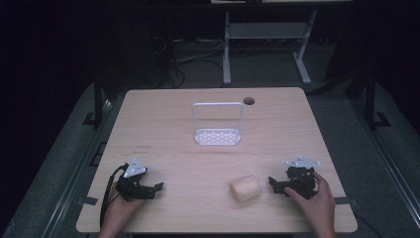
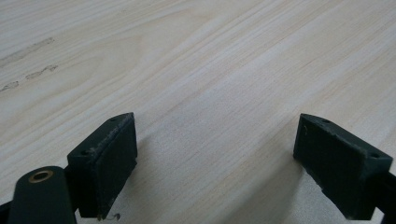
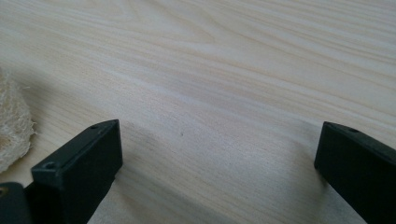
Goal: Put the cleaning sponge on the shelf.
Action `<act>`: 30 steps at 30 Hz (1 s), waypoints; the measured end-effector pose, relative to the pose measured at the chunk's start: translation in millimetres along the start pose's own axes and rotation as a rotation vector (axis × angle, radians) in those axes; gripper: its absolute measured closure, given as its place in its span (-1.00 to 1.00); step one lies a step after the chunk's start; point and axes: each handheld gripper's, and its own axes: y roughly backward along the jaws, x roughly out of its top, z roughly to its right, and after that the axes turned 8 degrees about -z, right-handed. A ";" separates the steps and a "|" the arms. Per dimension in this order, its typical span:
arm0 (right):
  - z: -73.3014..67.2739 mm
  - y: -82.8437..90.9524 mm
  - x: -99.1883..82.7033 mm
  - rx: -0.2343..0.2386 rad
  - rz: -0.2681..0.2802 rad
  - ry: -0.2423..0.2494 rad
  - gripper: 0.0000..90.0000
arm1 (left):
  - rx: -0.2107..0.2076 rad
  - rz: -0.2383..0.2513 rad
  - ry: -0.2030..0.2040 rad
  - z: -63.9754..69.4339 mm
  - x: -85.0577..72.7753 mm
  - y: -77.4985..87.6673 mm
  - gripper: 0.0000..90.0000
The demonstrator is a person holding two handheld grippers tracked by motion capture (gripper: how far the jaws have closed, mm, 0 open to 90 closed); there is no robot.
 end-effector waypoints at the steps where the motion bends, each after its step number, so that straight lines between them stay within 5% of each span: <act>1: 0.0 0.0 0.0 0.000 0.000 0.000 -0.98 | 0.000 0.000 0.000 0.0 0.0 0.0 -0.71; 15: 0.3 -0.2 -0.1 -0.001 0.002 0.002 -0.98 | -0.015 -0.003 -0.009 1.3 4.0 -2.2 -0.71; 30: 0.1 0.0 0.0 0.000 0.000 0.000 -0.98 | -0.062 0.016 -0.049 22.5 19.6 5.4 -0.70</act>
